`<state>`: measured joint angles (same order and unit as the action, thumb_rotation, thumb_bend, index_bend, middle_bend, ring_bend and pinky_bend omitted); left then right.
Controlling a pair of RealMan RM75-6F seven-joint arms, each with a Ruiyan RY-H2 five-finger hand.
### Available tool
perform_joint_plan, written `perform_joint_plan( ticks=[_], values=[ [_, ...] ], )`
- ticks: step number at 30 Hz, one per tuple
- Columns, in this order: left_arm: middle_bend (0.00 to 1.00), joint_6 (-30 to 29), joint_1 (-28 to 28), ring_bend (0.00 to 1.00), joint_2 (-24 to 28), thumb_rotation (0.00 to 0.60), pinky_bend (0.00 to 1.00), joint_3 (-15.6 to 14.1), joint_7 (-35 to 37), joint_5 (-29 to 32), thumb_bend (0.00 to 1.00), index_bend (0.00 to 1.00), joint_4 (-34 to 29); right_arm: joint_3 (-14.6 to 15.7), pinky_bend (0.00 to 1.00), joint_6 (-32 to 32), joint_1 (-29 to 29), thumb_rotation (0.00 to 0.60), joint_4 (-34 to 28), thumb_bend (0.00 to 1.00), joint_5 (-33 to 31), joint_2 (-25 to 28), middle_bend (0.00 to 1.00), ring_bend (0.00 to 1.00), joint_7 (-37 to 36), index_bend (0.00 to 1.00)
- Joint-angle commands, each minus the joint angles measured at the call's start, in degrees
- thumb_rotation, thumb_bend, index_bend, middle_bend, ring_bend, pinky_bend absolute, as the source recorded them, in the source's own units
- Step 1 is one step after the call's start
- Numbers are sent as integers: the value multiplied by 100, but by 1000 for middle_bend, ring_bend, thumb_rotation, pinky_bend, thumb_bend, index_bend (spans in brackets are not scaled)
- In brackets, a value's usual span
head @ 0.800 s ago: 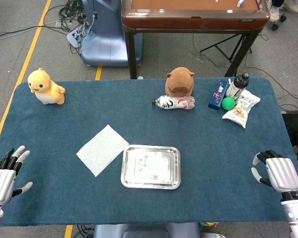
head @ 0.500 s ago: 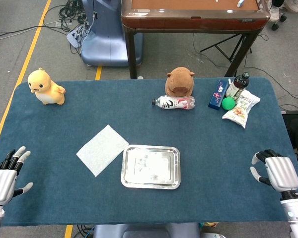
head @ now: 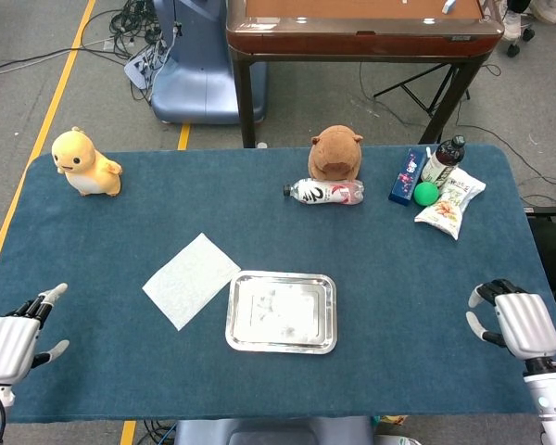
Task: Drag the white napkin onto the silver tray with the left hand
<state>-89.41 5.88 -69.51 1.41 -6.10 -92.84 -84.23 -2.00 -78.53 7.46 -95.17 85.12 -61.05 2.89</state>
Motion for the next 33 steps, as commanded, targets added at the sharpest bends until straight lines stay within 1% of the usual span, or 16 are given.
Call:
perform_joint_plan(
  ticks=[1,4,5,7,8,10,13,15,19,23,26,27,29,30,32,33],
  values=[
    [523,-95,76,547,-92,600,772,-44,154,-244,112,215,201,5,487,-8,-9,600,-4,355,-3,6,492,321,7,526],
    [669,-79,167,637,-119,600,831,-71,203,-406,112,232,327,-8,487,-28,-12,600,-9,356,-6,6,492,321,-5,526],
    [698,-54,213,654,-112,600,842,-82,207,-471,112,237,343,-11,487,-34,-13,600,-6,355,-4,5,492,321,-16,526],
    [794,10,311,713,-85,600,882,-105,243,-590,112,249,341,-16,487,-36,-11,600,8,355,-5,1,492,321,-27,526],
    [822,55,355,733,-65,600,894,-118,264,-630,112,252,327,-16,487,-31,-9,600,8,355,-6,4,493,321,-34,526],
    [911,161,470,799,-21,600,934,-147,289,-742,112,264,296,-17,487,-34,-9,600,4,355,0,13,493,320,-48,526],
    [988,295,630,872,-8,600,986,-176,282,-894,112,273,287,-22,487,-57,-15,600,1,355,10,27,493,321,-86,526],
    [1000,358,723,904,-29,600,998,-184,263,-979,112,283,306,-28,487,-76,-22,600,3,355,14,37,493,321,-117,526],
    [1000,493,925,946,-141,600,1000,-199,218,-1146,112,319,459,-46,487,-106,-30,600,9,355,11,59,495,322,-180,526],
    [1000,663,1072,944,-225,600,1000,-200,143,-1162,112,342,563,-49,487,-111,-31,600,16,355,16,66,496,322,-209,526],
    [1000,764,1150,917,-275,600,999,-202,42,-1148,112,351,605,-49,487,-105,-29,600,18,355,15,66,496,322,-210,526],
    [1000,772,1167,894,-297,600,990,-197,2,-1150,112,356,627,-49,487,-103,-28,600,18,355,14,67,496,322,-212,526],
    [967,806,1196,838,-338,600,937,-200,-70,-1133,112,362,660,-51,487,-102,-28,600,20,355,12,68,496,322,-215,526],
    [907,834,1205,777,-351,600,873,-206,-96,-1114,112,362,666,-51,487,-102,-28,600,19,355,12,68,496,323,-216,526],
    [740,909,1228,629,-371,600,750,-226,-143,-1072,112,362,671,-51,487,-101,-28,600,20,355,10,70,496,322,-219,526],
    [550,953,1239,469,-377,600,639,-238,-151,-1047,112,361,668,-51,487,-99,-27,600,20,355,11,71,496,322,-221,526]
  ],
)
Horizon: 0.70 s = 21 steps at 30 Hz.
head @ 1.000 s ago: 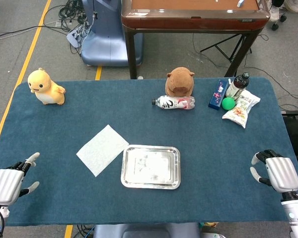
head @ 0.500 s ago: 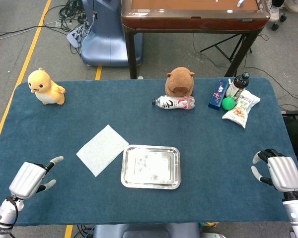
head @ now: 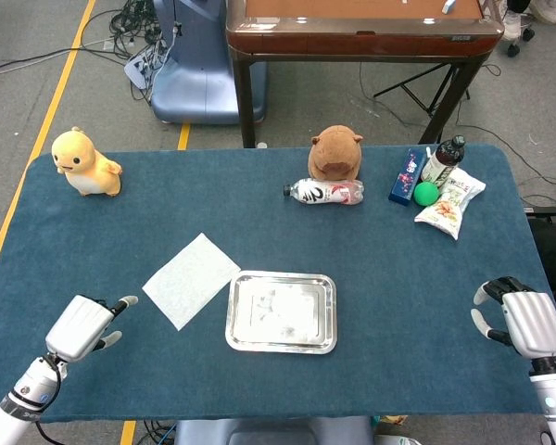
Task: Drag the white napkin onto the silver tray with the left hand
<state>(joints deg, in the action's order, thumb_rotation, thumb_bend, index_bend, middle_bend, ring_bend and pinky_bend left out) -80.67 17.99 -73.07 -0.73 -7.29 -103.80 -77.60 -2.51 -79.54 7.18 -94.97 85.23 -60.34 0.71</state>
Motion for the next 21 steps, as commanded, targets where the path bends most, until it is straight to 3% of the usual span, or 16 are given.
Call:
perform_joint_plan(
  ticks=[1,3,4,7,11,21],
  values=[
    [368,119,43,309,-30,600,530,-32,-45,75,112,360,-4,2,487,5,1,600,1,355,3,3,496,322,-4,526],
    [109,118,63,70,-67,600,329,-31,-42,85,112,361,11,5,487,2,0,600,0,355,9,3,496,322,-6,526],
    [41,120,81,15,-87,600,246,-46,-3,72,112,363,29,5,487,1,1,600,-1,355,13,3,496,322,-9,526],
    [0,194,138,0,-97,600,91,-105,51,38,112,368,74,4,487,-3,0,600,0,355,17,5,496,322,-18,526],
    [0,285,229,0,-222,600,26,-135,49,22,112,375,219,-1,487,-12,-3,600,0,355,16,10,496,322,-43,526],
    [0,303,499,0,-746,600,18,-116,475,-38,112,432,736,-4,487,-24,-5,600,-4,355,30,20,496,323,-85,526]
  ],
)
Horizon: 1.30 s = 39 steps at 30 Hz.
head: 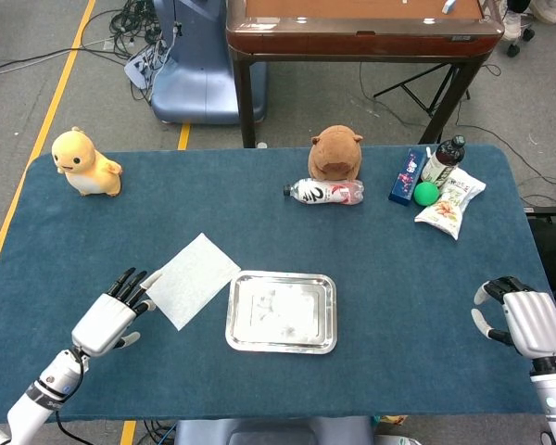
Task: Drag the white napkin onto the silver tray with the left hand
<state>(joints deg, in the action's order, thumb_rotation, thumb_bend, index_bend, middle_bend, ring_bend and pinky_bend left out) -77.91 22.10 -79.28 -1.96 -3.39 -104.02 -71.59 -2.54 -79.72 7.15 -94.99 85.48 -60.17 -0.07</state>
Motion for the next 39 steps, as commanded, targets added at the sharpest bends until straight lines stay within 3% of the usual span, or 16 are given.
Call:
perform_joint_plan(
  ticks=[1,16,39],
  values=[
    [0,64,126,0,-177,600,18,10,96,-6,112,435,193,-2,487,-12,-4,600,-3,355,6,7,496,323,-9,526],
    [0,410,421,0,-758,600,19,47,159,278,112,446,807,-49,487,-66,-28,600,-21,356,-44,67,496,322,-82,526],
    [0,552,531,0,-1081,600,18,-11,221,611,112,475,1366,-40,487,-47,-25,600,-25,355,-30,75,496,322,-58,526]
  ],
)
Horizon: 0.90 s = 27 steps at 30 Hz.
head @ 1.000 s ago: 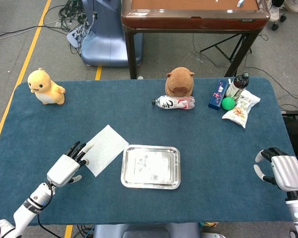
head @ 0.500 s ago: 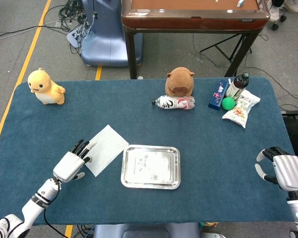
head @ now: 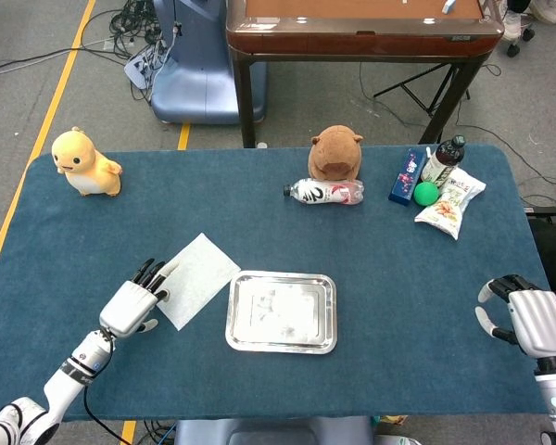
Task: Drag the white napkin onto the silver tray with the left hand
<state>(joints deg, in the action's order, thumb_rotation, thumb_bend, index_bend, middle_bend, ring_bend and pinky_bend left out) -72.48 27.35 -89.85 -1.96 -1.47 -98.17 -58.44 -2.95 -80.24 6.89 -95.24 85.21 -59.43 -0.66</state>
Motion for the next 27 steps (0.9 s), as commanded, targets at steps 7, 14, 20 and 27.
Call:
perform_joint_plan(
  ticks=[7,14,20,27],
  values=[
    [0,-18,24,0,-163,600,19,-28,188,73,112,490,290,7,487,17,5,600,4,356,-1,-8,496,323,32,526],
    [0,19,39,0,-271,600,19,-63,331,132,112,500,500,7,487,24,6,600,0,355,-3,-2,496,322,26,526],
    [0,54,32,0,-339,600,19,-102,445,180,112,500,642,14,487,28,8,600,-3,355,8,-1,496,322,27,526],
    [0,69,39,0,-395,600,19,-124,530,216,112,500,766,18,487,44,14,600,-3,355,7,-2,496,323,45,526]
  ],
)
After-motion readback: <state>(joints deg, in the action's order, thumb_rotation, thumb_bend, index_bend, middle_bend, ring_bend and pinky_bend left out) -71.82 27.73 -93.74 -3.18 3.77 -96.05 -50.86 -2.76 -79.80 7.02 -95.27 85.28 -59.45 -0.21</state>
